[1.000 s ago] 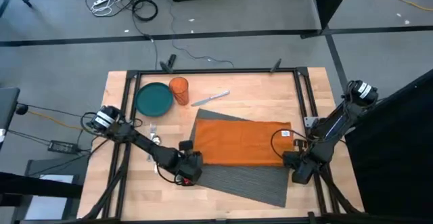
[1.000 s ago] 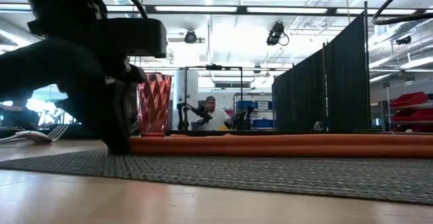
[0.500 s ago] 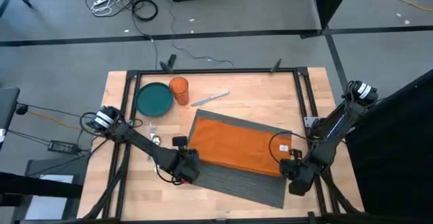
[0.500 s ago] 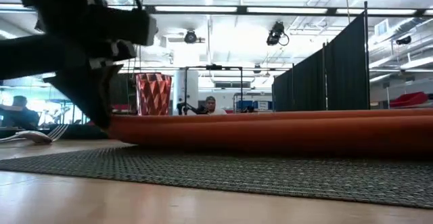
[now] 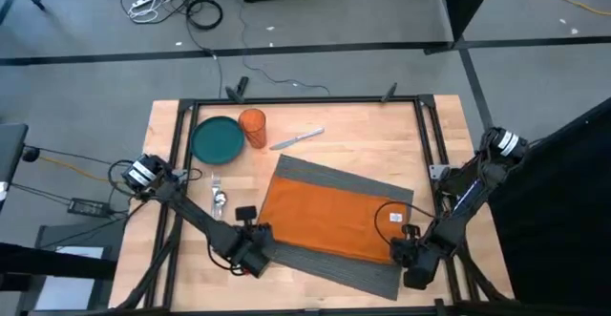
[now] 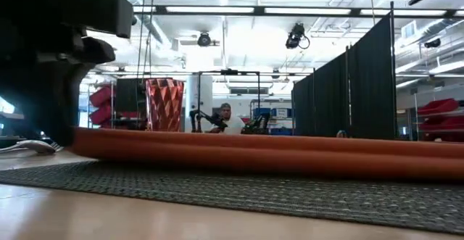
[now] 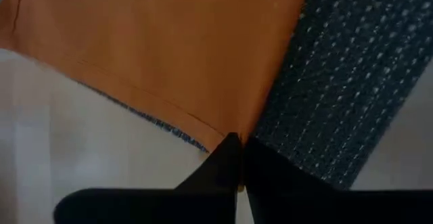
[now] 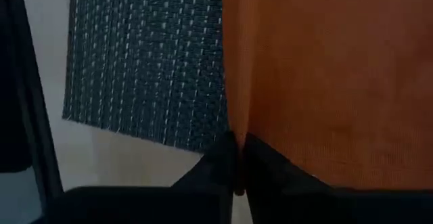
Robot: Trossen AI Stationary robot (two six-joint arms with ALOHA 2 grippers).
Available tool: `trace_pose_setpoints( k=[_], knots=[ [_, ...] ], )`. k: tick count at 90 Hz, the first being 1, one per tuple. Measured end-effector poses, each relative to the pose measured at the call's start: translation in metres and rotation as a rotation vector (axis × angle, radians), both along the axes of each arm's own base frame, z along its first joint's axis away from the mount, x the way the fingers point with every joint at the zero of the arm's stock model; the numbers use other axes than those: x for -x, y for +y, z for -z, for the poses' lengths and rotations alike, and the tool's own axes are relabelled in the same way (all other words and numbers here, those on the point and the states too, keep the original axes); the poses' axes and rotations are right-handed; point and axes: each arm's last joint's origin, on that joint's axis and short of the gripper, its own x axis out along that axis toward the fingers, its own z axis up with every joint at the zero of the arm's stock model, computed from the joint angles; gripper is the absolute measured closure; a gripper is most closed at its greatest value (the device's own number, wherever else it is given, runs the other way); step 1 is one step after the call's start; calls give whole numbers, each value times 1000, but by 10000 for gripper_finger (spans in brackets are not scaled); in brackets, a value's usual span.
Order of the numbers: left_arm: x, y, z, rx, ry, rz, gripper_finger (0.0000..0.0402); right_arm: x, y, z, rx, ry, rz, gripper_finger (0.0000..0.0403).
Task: Set table place
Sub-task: Fold the orange table napkin on the black placemat
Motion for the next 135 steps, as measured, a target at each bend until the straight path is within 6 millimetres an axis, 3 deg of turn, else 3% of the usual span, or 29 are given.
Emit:
trace_pose_setpoints(
  k=[19, 31, 43, 54, 69, 90, 99, 121, 135],
  knots=[
    [-1, 2, 0, 6, 39, 54, 318, 4, -4, -12, -44, -1, 1, 337],
    [-5, -1, -6, 7, 32, 103, 262, 9, -8, -31, -151, 30, -1, 286],
    [-11, -4, -16, 12, 3, 129, 233, 13, -12, -48, -233, 5, 9, 255],
    [-13, -5, -19, 2, -20, 134, 227, 13, -15, -52, -199, -78, 55, 245],
    [-8, 7, 4, -2, -3, 127, 228, 1, -22, -36, 44, -211, 96, 250],
    [-4, 7, 18, 103, -26, 45, 229, -13, -38, -2, 201, -101, 104, 258],
    [-3, 6, 19, 120, -34, -3, 229, -17, -44, 3, 250, -60, 78, 258],
    [0, -7, 20, 199, -96, -84, 229, -22, -67, -7, 320, -40, 51, 259],
    [-1, -13, 14, 200, -100, -73, 229, -18, -77, -24, 231, -5, 35, 261]
  ],
)
